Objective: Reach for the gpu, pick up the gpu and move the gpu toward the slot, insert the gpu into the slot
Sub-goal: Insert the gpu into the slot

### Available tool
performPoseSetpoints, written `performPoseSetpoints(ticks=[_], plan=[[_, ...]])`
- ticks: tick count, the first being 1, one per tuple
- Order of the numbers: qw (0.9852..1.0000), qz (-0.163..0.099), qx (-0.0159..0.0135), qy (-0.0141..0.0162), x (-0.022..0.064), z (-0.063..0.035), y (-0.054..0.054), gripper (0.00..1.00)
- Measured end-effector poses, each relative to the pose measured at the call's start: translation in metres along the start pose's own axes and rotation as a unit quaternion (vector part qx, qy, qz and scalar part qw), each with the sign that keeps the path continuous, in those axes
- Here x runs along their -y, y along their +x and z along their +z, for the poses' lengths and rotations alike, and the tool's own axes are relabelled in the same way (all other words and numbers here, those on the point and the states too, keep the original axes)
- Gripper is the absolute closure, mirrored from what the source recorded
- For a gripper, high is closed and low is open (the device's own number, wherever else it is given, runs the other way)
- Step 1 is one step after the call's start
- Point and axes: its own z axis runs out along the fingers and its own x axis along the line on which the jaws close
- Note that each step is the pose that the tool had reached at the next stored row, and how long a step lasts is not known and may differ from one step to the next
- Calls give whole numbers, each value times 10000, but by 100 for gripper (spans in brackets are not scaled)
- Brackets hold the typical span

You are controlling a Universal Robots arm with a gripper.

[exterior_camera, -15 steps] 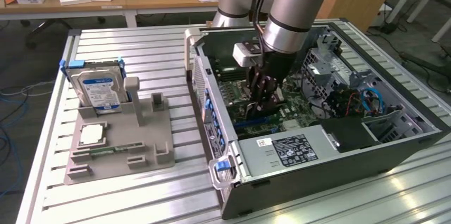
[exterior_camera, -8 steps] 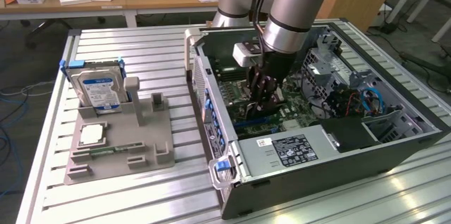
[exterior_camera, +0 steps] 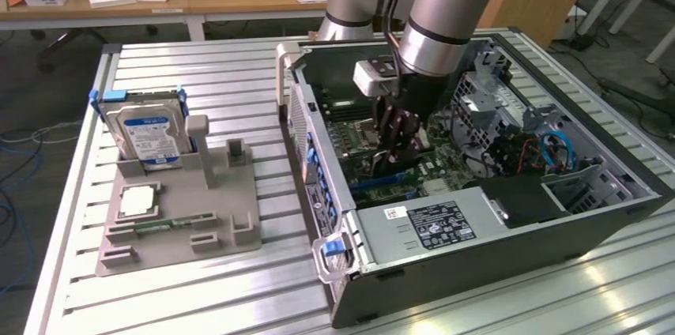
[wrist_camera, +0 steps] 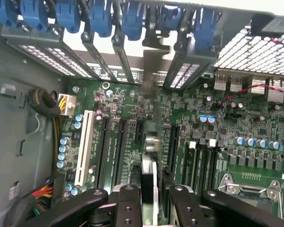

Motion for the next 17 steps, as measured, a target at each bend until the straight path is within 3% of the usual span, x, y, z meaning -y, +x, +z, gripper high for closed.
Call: performPoseSetpoints(ticks=[12, 17], plan=[[10000, 72, 10, -6, 62, -6, 6, 73], [9998, 204, 32, -14, 70, -4, 5, 73]])
